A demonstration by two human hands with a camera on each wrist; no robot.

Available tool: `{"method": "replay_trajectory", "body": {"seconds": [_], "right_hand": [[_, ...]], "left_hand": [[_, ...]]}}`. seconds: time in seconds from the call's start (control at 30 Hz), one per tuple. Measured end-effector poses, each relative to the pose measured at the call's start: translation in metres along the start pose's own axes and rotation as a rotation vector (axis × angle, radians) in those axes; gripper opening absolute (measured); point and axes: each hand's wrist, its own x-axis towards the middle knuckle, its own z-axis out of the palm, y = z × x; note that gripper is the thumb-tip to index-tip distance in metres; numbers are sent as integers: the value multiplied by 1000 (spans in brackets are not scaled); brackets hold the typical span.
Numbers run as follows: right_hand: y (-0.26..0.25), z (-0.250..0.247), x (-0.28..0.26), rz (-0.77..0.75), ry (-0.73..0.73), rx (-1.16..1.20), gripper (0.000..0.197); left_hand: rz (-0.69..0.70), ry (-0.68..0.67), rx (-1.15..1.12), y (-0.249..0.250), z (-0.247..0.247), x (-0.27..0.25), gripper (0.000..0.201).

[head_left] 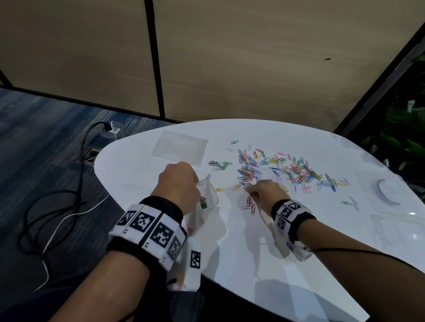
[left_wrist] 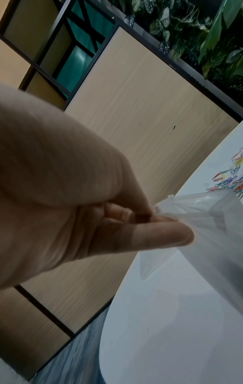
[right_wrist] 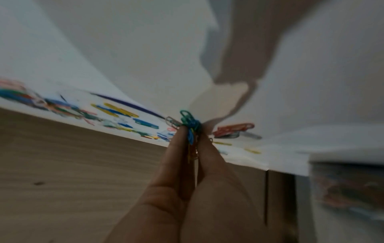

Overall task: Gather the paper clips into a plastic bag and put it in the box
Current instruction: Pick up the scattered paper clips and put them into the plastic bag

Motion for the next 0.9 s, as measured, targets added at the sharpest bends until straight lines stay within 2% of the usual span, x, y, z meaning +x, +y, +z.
{"method": "replay_trajectory", "body": {"seconds": [0.17,0.27,0.33,0.43,0.53,0.7,0.8,0.9], "right_hand": [[25,-26,1,432,128,542,10],[33,-39,-2,618,152,1039,11],[22,-53,-6,641,146,1409,9],[-12,-76,-15,541,10,1747,25],[-47,-88,-25,481,-119,1886,22],[-88,-87,-43,398,-282,1928,12],[-97,-84,-48,389,-307,1885,23],[-102,-75,-46,440,-237,1809,29]], "left_hand": [[11,-2,0,4,1,0,26],[17,-8,3,7,3,-1,27],[17,-9,12,8,4,0,28],[12,-10,19,10,5,1,28],[6,-2,16,12,8,2,28],[-2,11,-8,18,13,3,22],[8,15,-12,21,15,2,19],[14,9,-18,22,18,2,18]]}}
